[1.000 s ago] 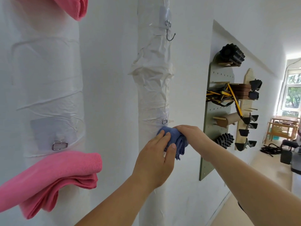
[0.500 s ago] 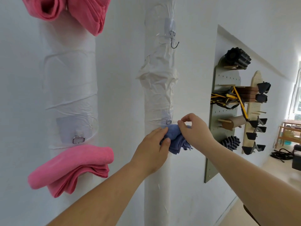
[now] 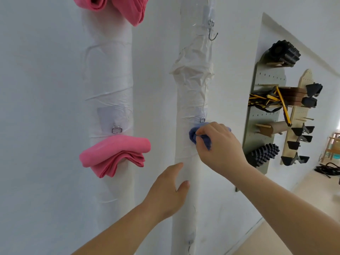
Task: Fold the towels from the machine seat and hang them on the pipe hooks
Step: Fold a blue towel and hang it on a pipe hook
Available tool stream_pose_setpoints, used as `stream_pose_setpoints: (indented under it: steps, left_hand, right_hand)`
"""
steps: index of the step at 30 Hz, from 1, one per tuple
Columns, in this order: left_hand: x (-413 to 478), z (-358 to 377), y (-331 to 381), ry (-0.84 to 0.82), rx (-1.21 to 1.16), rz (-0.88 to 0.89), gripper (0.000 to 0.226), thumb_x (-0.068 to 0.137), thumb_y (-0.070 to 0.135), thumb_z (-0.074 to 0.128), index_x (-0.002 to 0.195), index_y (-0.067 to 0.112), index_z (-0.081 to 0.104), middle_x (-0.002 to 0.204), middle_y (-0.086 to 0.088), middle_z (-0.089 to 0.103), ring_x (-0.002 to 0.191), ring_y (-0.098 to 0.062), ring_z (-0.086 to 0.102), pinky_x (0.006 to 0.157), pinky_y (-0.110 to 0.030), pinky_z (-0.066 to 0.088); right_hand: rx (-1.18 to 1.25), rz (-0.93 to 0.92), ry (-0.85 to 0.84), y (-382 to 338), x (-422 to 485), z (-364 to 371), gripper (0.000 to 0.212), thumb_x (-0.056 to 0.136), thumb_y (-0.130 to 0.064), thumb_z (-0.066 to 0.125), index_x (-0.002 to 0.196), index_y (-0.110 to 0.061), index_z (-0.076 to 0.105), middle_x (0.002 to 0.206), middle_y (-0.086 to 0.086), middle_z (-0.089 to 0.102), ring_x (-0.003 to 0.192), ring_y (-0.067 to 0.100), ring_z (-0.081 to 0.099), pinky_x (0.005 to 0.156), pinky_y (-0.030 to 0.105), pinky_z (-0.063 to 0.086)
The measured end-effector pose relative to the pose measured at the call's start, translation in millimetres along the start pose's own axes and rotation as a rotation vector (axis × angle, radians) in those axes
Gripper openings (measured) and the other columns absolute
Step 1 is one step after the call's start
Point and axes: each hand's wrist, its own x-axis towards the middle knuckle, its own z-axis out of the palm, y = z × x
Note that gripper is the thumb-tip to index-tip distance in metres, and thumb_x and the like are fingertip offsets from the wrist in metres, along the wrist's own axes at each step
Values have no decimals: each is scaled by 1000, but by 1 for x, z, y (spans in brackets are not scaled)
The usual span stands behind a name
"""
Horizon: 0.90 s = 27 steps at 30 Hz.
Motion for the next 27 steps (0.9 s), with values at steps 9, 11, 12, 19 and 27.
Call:
stream_pose_setpoints:
  steps: [9, 11, 12, 19, 27]
  left_hand:
    - [-122, -3, -103, -33, -47, -220, 42, 98, 35, 60, 139, 36, 54, 133, 24, 57, 108, 8, 61, 95, -16, 51]
    - [-153, -7, -125, -15, -75, -289, 37, 98, 33, 61, 134, 37, 56, 128, 26, 60, 102, 12, 62, 87, -10, 50]
    - [-167, -11, -132, -12, -81, -314, 35, 98, 32, 61, 131, 39, 57, 125, 28, 60, 99, 15, 61, 84, -8, 48]
    - [-285, -45, -163, -88, -104, -374, 35, 99, 27, 59, 129, 43, 56, 121, 32, 59, 99, 14, 60, 84, -7, 48]
    - [-446, -44, -205, -324, -121, -466, 39, 94, 27, 66, 132, 34, 60, 116, 18, 67, 100, 1, 65, 91, -19, 52]
  right_hand:
    - [214, 270, -616, -80, -101, 41, 16, 94, -47, 54, 90, -35, 64, 78, -15, 68, 76, 5, 60, 70, 31, 54]
    - [299, 348, -712, -91, -130, 52, 18, 92, -46, 55, 82, -35, 65, 72, -12, 68, 70, 6, 61, 66, 31, 54]
    - [341, 388, -752, -98, -144, 56, 19, 91, -45, 56, 80, -33, 65, 72, -11, 69, 70, 8, 64, 65, 32, 55]
    - [315, 515, -956, -179, -271, 53, 20, 91, -49, 50, 94, -37, 66, 78, -12, 69, 73, 10, 65, 76, 40, 60]
    - [300, 861, -1055, -294, -443, -24, 19, 98, -44, 51, 107, -37, 65, 87, -7, 72, 74, 16, 69, 75, 39, 60]
